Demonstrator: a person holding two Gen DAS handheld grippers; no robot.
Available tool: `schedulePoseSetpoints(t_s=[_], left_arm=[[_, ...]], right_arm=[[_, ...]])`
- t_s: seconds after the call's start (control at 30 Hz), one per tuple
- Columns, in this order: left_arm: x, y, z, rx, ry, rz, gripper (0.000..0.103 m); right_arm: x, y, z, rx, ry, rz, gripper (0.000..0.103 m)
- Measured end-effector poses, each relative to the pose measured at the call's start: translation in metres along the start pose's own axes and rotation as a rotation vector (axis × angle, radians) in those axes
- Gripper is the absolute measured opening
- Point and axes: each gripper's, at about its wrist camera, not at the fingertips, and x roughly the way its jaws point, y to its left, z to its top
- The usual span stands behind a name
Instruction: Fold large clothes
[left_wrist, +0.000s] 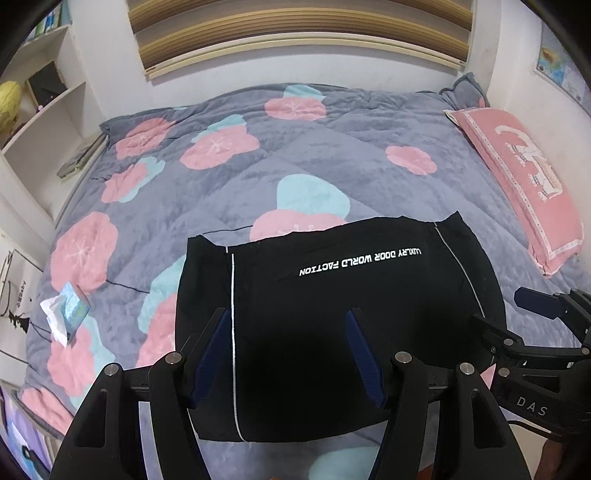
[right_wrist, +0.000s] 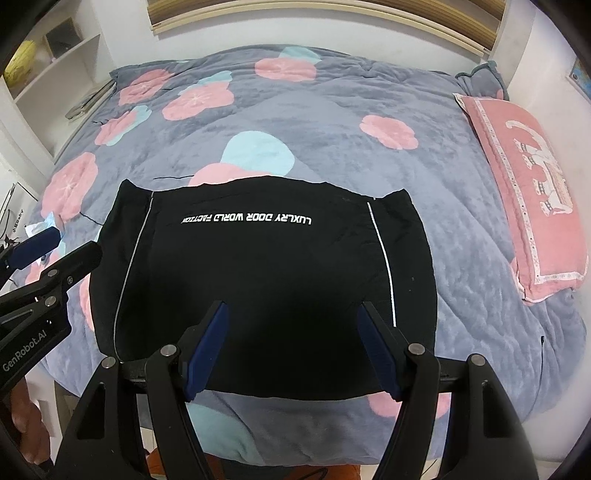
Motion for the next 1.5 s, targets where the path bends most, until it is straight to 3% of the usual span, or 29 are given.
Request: schedulePoseSetpoints(t_s=[1.5], left_arm=[[0.022, 0.004, -0.007, 0.004, 0.049, -0.008, 0.065]], right_arm=[[0.022, 0.003, -0.005, 0.013, 0.066, 0.031, 0.074]])
